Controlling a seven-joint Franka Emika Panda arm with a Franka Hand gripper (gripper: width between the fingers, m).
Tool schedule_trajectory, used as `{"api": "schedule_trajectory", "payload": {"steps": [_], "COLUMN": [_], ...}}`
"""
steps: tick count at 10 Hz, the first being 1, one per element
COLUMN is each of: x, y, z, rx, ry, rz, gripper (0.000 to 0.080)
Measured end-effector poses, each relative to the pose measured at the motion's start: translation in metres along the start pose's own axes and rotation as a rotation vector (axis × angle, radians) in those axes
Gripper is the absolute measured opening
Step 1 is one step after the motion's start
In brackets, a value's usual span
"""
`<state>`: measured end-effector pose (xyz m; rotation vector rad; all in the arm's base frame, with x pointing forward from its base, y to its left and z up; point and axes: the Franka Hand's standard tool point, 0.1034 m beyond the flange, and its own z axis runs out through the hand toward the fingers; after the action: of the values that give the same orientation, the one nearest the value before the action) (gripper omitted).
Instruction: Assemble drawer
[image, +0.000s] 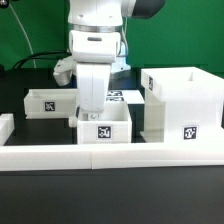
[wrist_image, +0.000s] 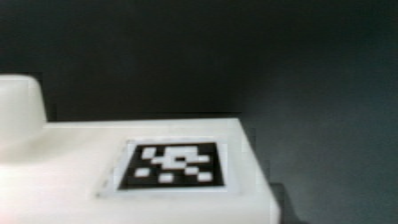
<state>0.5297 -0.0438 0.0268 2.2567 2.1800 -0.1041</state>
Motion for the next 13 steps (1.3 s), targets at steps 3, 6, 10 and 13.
{"api": "schedule_trajectory", "payload": {"steps": [3, 6, 10, 13], "x": [0.001, 0.002, 0.013, 0.011], "y": [0.003, 0.004, 0.008, 0.008], "z": [0.002, 0.003, 0.007, 0.008], "rx": [-0.009, -0.029, -0.022, -0.045], "ry": [0.001, 0.003, 0.01, 0.011], "rz": [-0.001, -0.003, -0.027, -0.019], "gripper": [0.0042, 0.0042, 0.0042, 0.0042]}}
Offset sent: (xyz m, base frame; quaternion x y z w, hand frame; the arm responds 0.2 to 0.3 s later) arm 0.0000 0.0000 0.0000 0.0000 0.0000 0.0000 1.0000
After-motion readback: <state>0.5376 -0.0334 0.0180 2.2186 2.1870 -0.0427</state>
